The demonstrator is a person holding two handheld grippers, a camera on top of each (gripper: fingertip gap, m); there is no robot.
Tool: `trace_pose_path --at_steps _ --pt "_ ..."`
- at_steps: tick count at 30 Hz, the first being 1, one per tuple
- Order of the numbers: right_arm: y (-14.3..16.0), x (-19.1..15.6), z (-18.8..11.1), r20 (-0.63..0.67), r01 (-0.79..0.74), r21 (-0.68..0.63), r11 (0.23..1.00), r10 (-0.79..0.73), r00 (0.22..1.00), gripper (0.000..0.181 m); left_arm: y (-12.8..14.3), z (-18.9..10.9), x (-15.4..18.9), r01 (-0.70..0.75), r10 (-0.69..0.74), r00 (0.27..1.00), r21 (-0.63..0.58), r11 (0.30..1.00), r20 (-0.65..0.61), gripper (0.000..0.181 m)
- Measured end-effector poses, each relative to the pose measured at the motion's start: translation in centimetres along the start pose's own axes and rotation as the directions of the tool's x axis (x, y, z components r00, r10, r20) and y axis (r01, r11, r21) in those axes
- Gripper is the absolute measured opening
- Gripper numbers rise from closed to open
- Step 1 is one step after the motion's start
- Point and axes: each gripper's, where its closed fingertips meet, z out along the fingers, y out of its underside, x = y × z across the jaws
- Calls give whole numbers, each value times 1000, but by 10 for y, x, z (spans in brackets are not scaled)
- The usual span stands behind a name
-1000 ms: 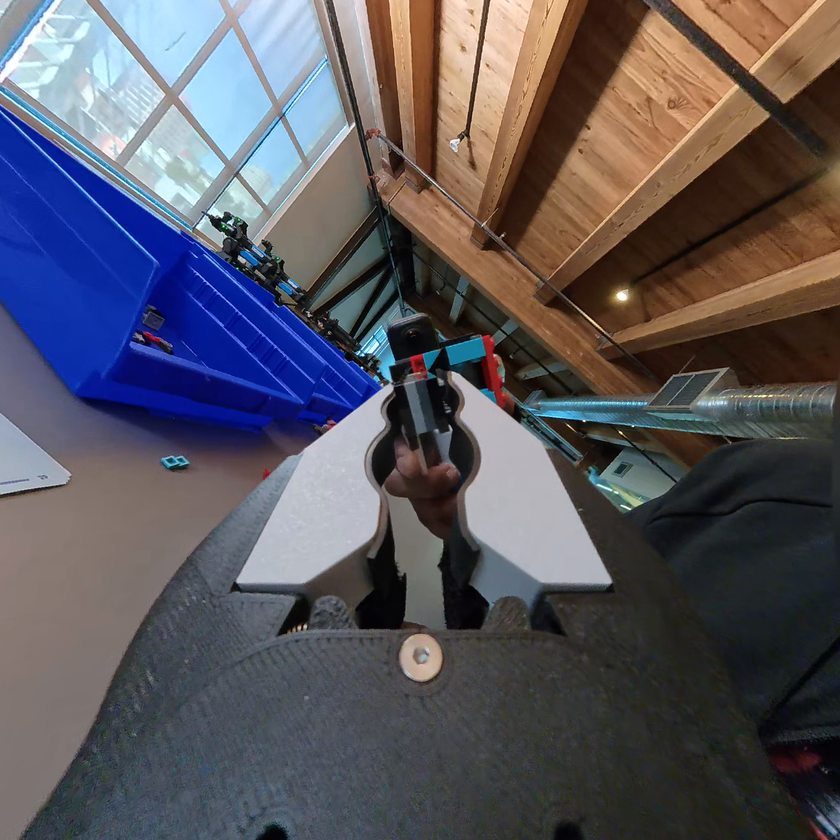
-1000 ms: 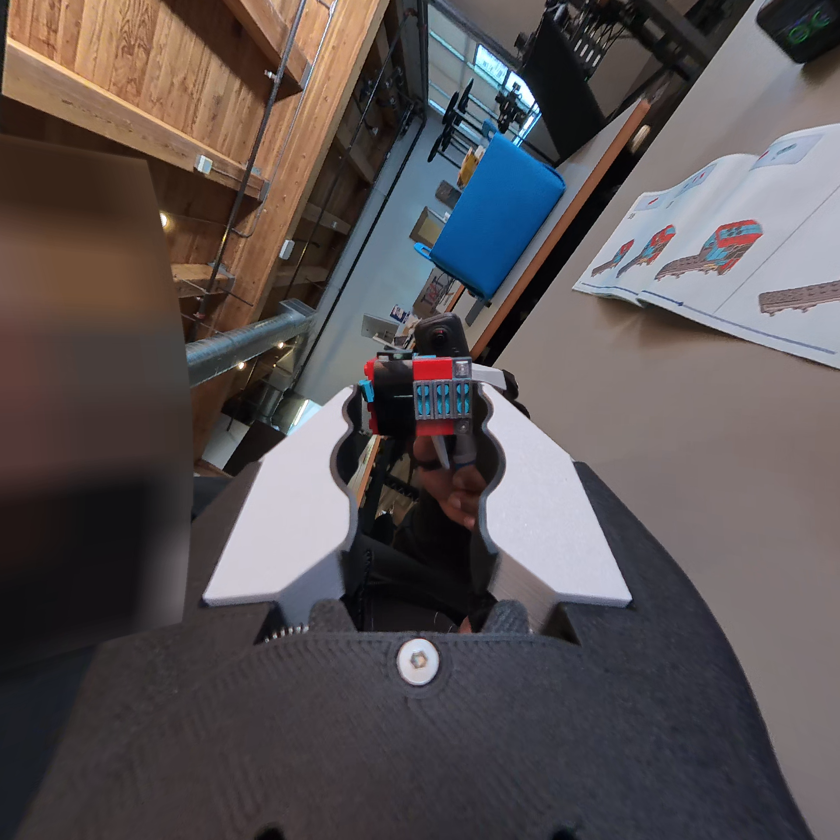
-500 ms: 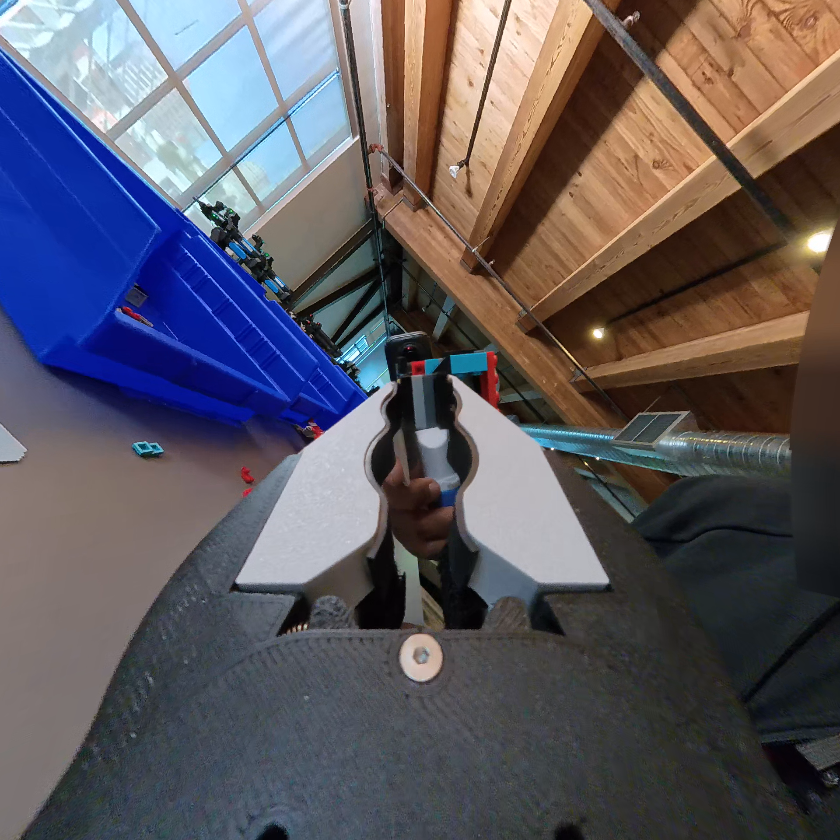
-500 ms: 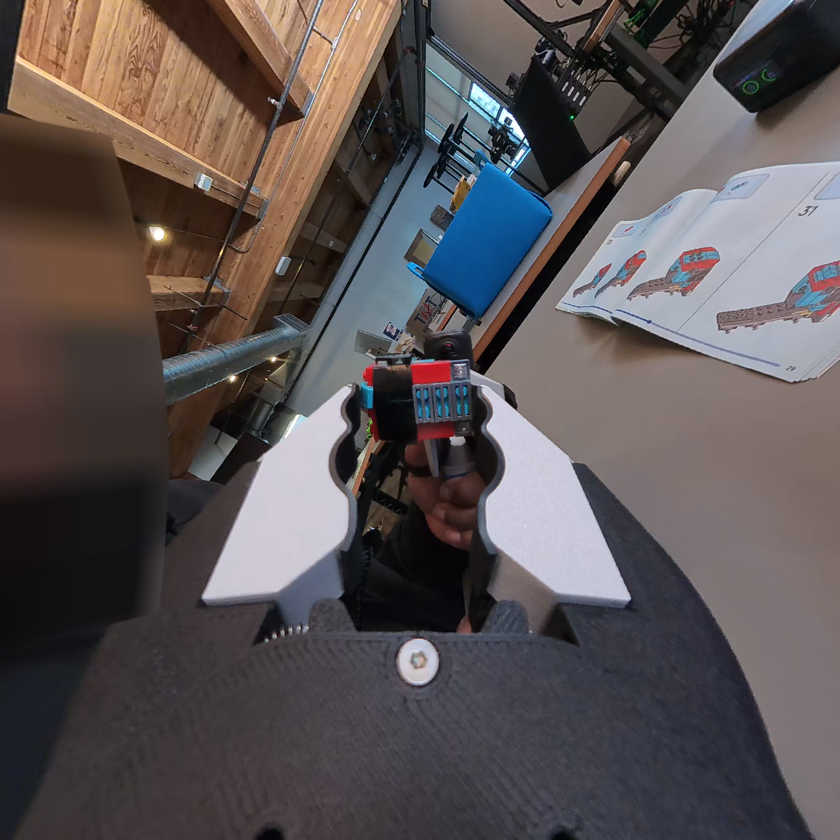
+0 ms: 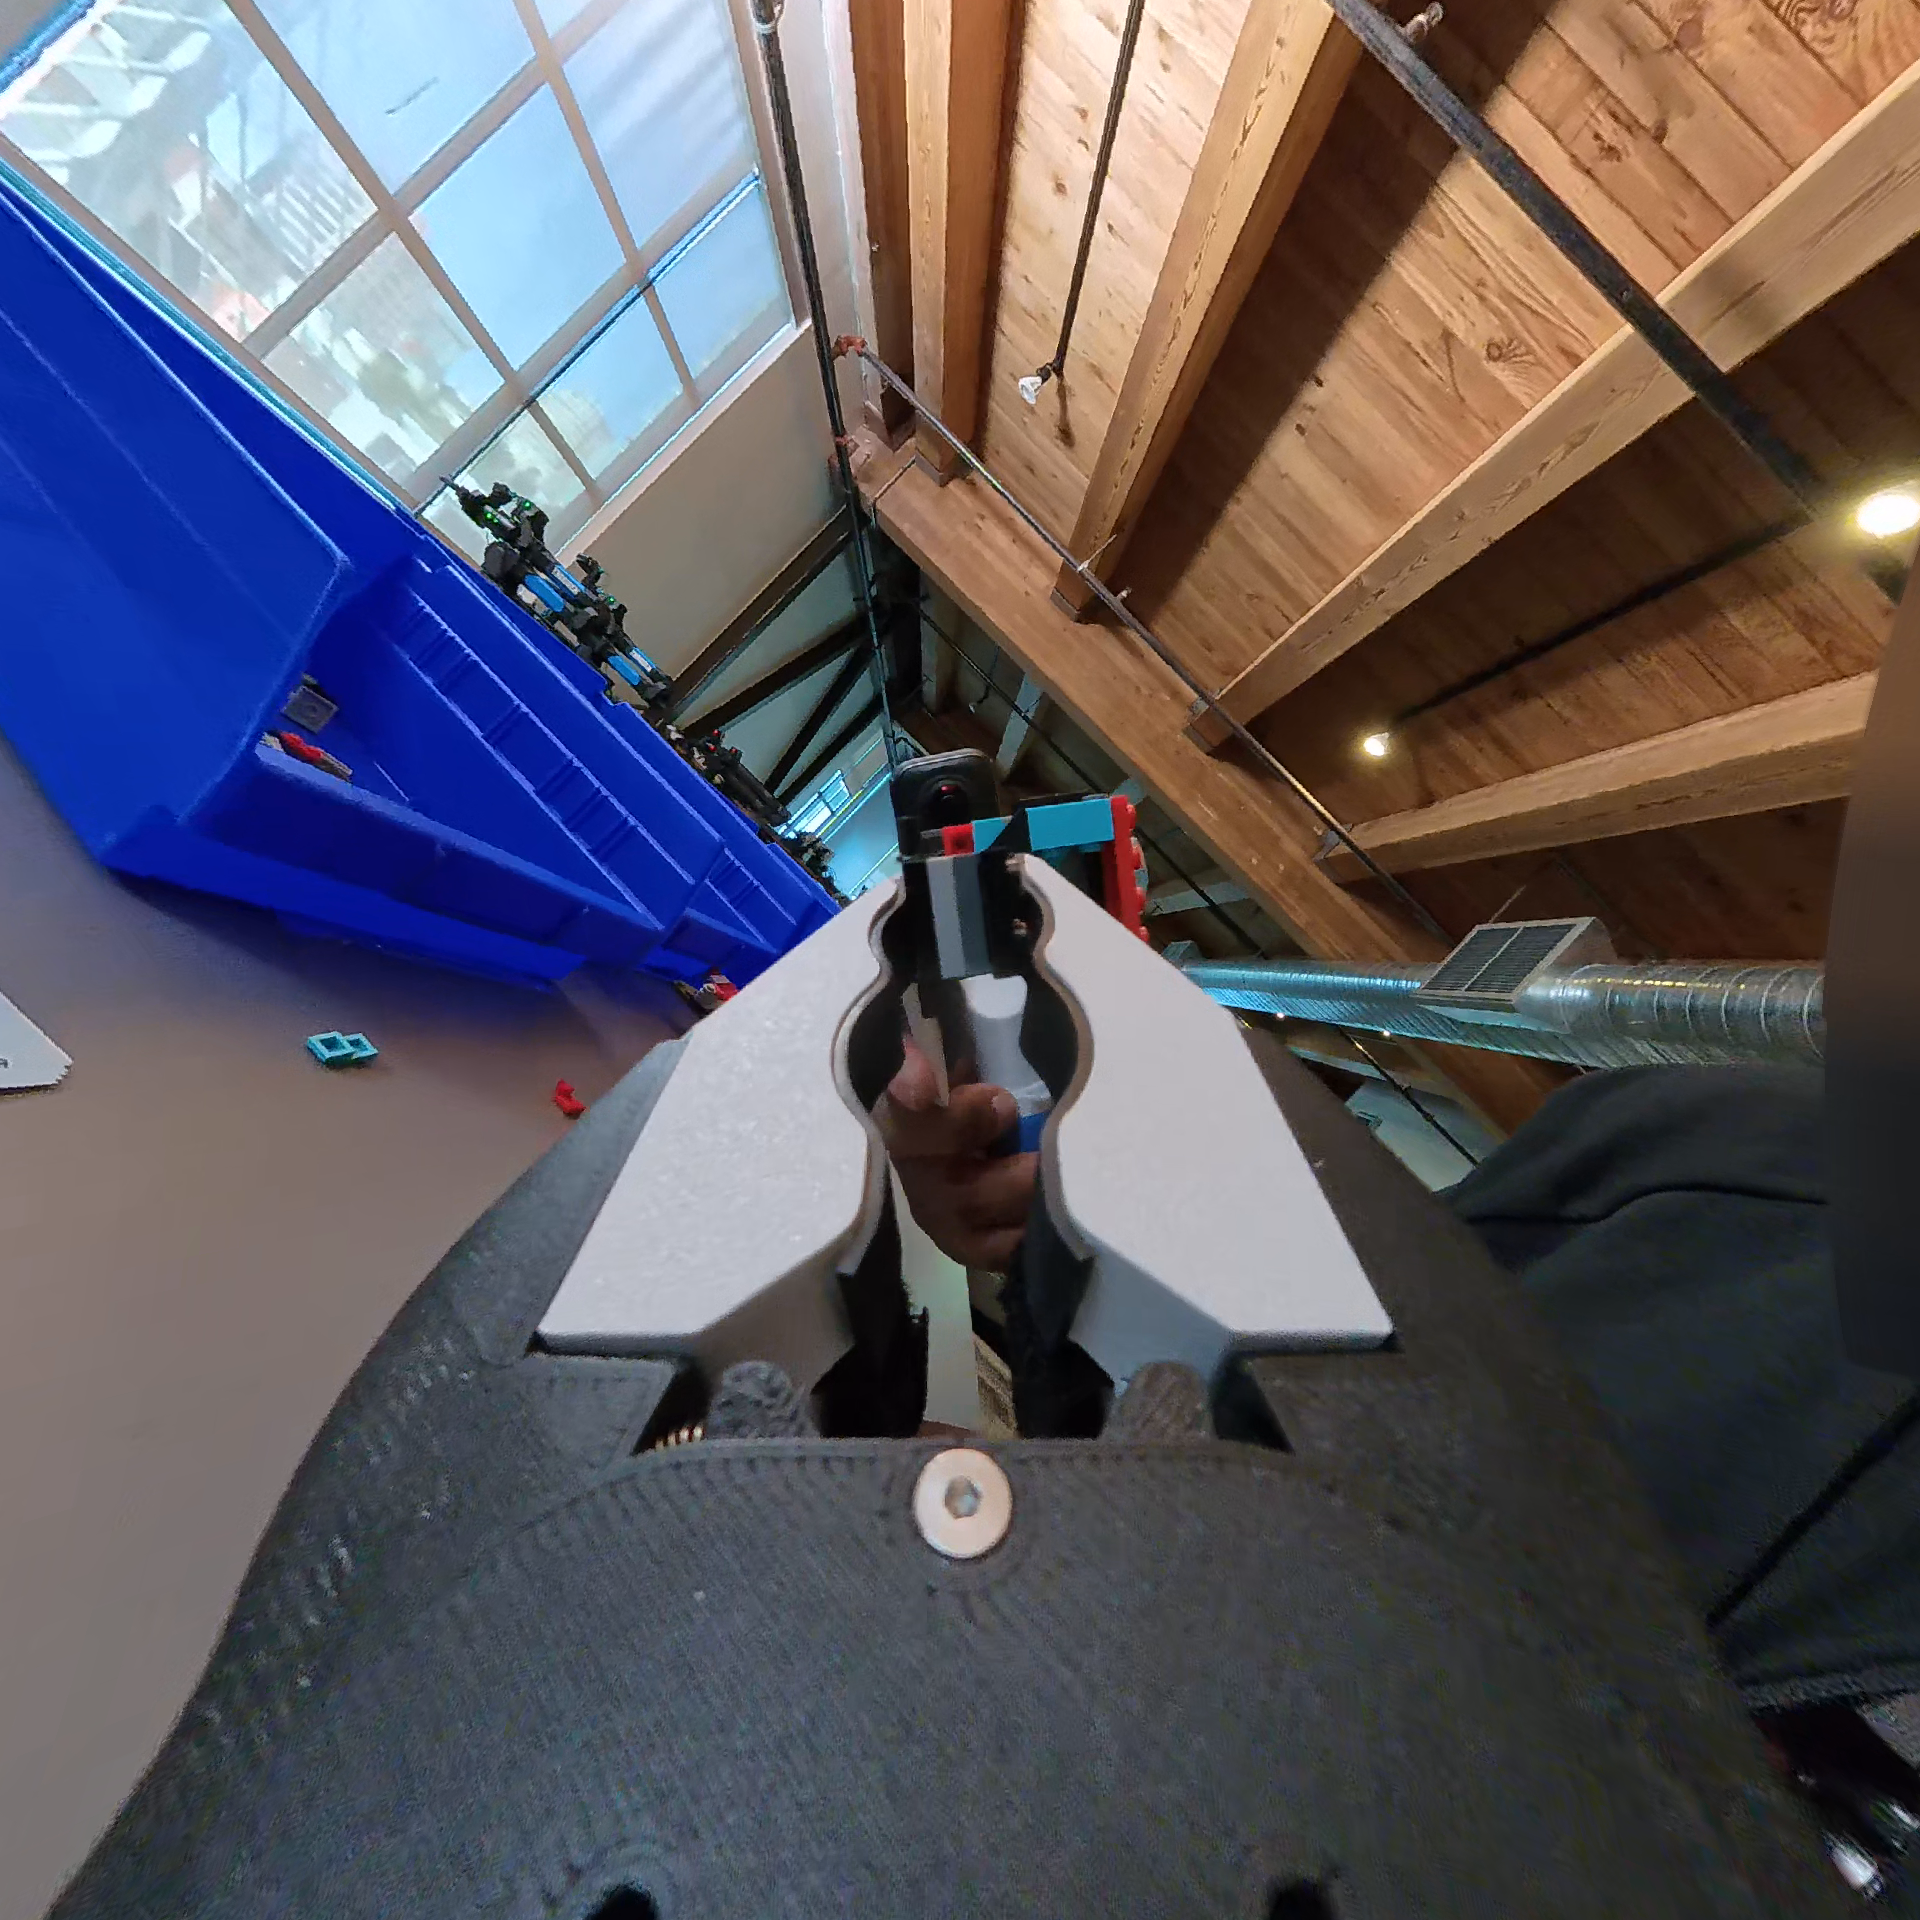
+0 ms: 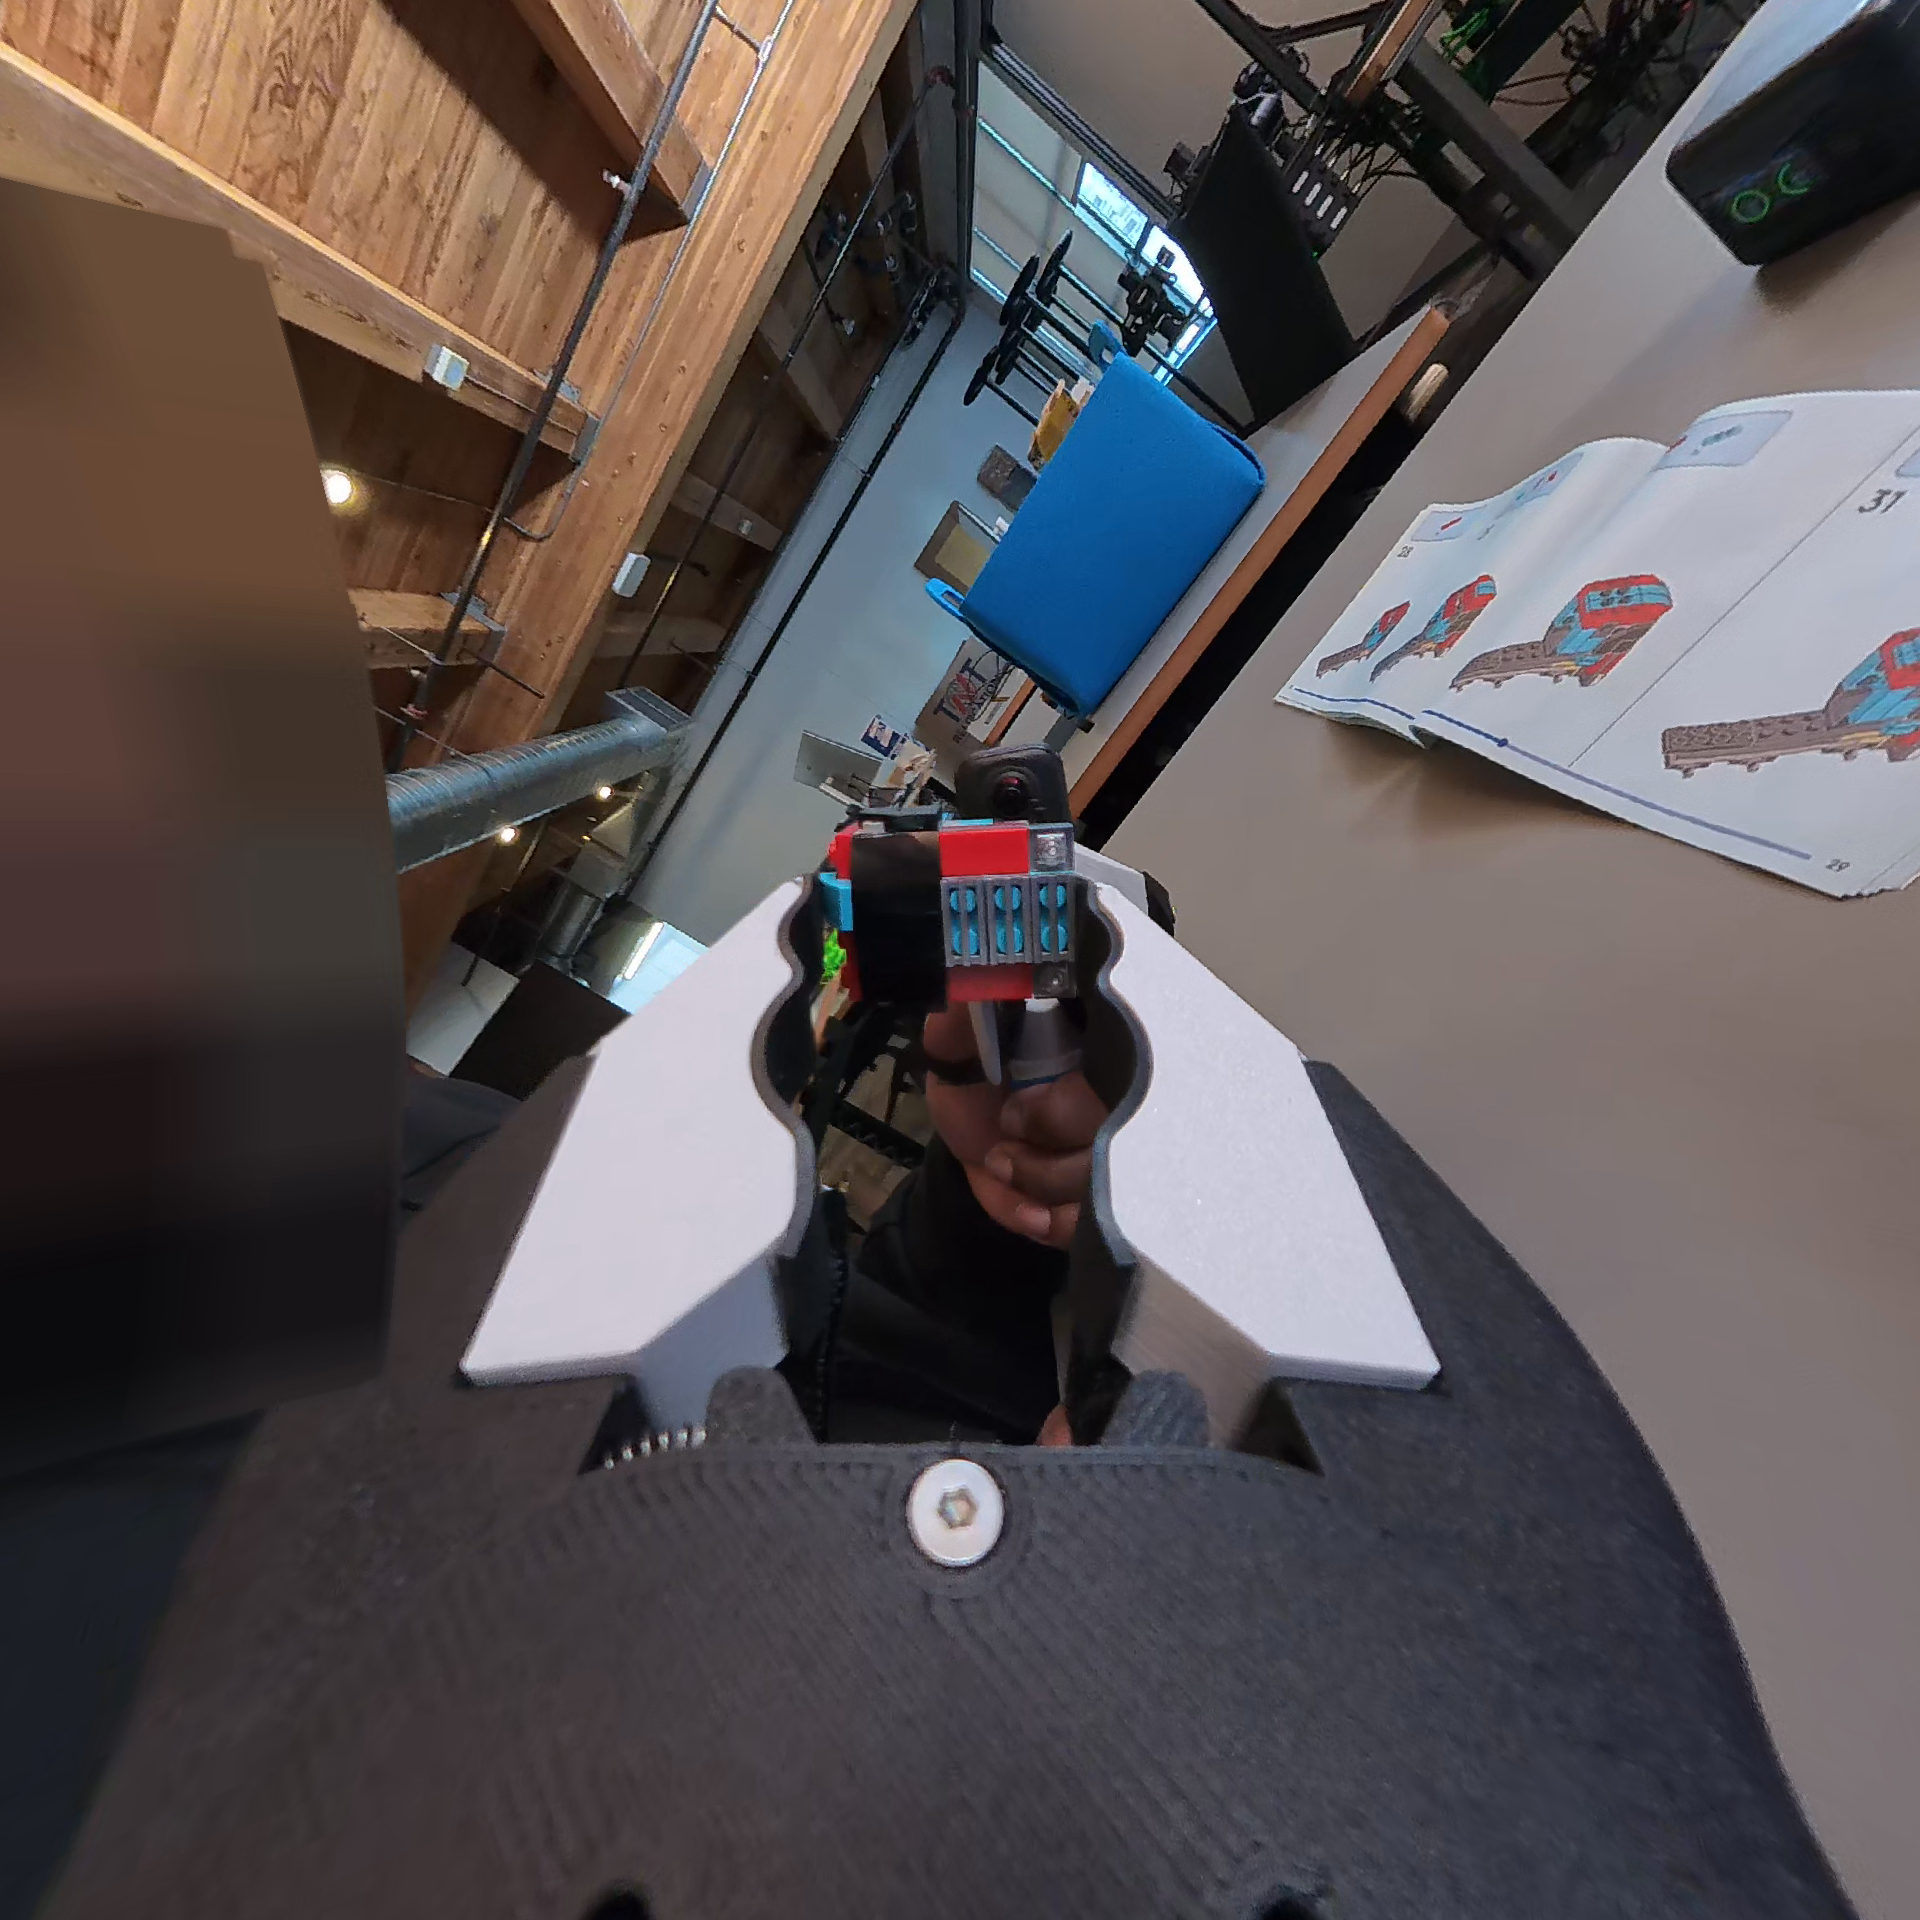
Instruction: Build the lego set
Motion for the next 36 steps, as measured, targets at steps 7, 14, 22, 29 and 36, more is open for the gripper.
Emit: trace_pose_path --at_steps 7,14,22,29,36 --pt "1 -2 -1 -28 27 -10 1000 -27 999 47 1 1 2 -16 16 1000 -4 1000 -7 17" --pt "2 -2 -1 -44 38 -8 999 -39 998 46 2 1 2 -25 25 1000 -8 1000 -8 17" --pt "0 2 -1 -59 36 9 999 -36 998 45 1 0 -1 -11 11 1000 -7 1000 4 17" --pt "-8 20 -3 -125 -11 58 998 18 992 47 0 0 -18 138 -140 988 30 990 62 16" --pt "-15 46 -22 -258 43 84 995 -20 966 75 -9 -21 -60 425 -454 885 217 879 105 16"
